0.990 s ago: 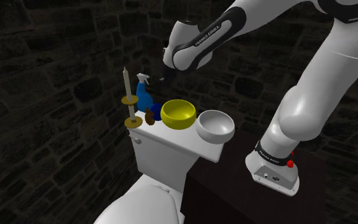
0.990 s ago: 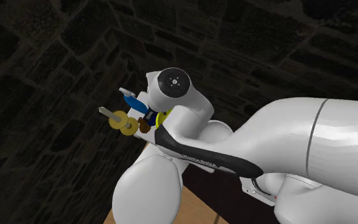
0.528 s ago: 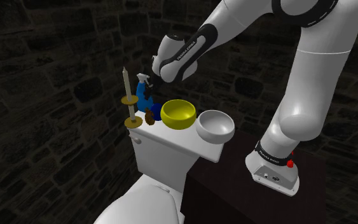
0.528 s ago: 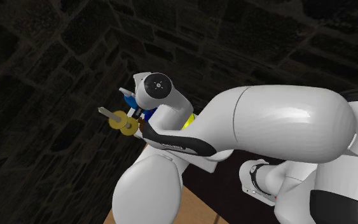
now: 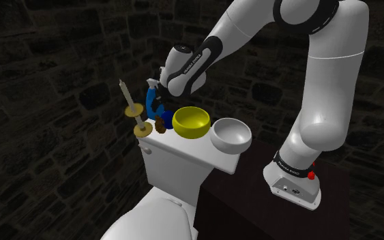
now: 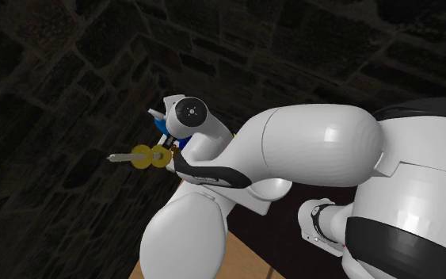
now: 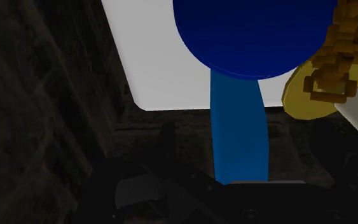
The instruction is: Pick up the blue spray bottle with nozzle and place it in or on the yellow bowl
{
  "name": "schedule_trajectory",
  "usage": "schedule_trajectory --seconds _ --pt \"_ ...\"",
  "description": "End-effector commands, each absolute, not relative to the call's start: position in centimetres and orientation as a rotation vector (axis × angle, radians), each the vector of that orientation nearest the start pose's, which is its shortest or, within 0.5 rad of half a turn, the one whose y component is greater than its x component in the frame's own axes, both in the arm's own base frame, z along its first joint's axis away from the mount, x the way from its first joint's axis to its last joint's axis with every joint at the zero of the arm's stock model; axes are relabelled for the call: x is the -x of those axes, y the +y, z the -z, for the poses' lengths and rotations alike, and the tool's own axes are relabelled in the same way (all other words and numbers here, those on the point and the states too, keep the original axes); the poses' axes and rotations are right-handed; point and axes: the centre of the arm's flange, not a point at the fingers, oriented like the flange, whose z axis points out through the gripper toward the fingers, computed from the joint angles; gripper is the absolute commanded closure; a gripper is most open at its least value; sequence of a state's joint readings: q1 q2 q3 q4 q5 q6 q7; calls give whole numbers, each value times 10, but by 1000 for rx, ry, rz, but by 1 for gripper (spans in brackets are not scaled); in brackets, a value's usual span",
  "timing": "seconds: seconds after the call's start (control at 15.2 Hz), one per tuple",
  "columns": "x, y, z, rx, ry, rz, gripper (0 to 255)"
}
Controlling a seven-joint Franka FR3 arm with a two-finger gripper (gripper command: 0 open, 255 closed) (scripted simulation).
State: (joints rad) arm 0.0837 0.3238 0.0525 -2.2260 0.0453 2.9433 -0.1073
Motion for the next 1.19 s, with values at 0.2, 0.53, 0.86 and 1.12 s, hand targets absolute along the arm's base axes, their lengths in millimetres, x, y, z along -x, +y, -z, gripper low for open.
schedule_trajectory --seconds 0.2,0.53,0.86,1.12 --pt "-580 75 -267 3028 -296 606 0" --pt "-580 75 -267 3028 -296 606 255" --pt "-580 75 -267 3028 -296 606 255" --pt "-580 75 -277 3028 -296 606 255"
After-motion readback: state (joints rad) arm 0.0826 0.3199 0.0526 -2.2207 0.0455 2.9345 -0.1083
